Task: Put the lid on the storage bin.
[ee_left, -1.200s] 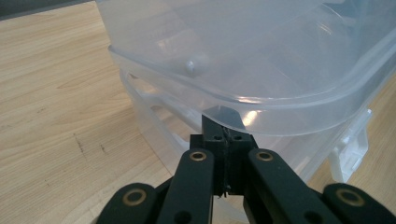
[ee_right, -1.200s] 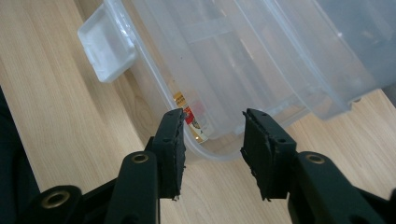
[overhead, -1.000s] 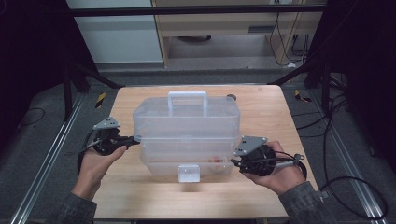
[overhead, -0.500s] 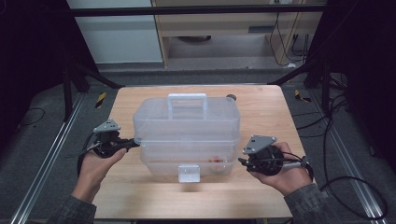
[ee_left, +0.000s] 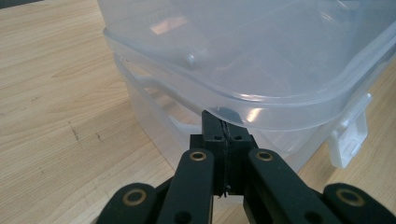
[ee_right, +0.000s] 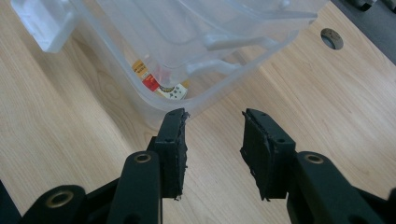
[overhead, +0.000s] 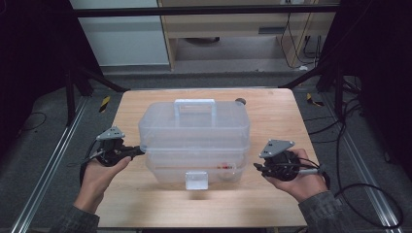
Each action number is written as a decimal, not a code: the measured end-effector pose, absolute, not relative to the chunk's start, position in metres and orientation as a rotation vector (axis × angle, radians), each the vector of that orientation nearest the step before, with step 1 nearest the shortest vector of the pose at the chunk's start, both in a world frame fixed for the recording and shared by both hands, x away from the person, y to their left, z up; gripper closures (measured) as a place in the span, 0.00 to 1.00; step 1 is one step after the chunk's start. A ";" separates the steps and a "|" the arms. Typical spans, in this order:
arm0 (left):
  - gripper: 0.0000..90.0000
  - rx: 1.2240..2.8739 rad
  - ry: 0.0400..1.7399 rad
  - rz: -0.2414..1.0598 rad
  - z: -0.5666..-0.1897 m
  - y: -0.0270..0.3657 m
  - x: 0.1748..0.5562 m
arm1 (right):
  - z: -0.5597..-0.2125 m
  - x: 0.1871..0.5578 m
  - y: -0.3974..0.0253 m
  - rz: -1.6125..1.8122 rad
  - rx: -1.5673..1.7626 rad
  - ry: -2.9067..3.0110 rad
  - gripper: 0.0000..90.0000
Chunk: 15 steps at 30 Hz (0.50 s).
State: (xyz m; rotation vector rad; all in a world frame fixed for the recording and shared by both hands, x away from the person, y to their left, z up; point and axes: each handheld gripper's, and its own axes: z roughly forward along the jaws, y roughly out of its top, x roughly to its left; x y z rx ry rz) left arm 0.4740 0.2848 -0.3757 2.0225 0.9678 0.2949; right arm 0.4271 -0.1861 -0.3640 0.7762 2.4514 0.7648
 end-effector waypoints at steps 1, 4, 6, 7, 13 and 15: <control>1.00 2.027 0.965 0.295 -0.376 0.285 0.474 | -0.364 0.427 -0.187 0.759 0.783 2.451 0.66; 1.00 2.029 0.964 0.294 -0.377 0.286 0.473 | -0.365 0.428 -0.189 0.766 0.789 2.448 0.66; 1.00 2.029 0.966 0.293 -0.377 0.286 0.473 | -0.367 0.428 -0.191 0.764 0.797 2.447 0.66; 1.00 2.030 0.966 0.292 -0.378 0.286 0.473 | -0.367 0.428 -0.191 0.761 0.804 2.446 0.65; 1.00 2.035 0.967 0.290 -0.380 0.288 0.470 | -0.370 0.430 -0.195 0.761 0.823 2.443 0.65; 1.00 2.036 0.968 0.289 -0.380 0.288 0.470 | -0.372 0.430 -0.196 0.754 0.833 2.445 0.64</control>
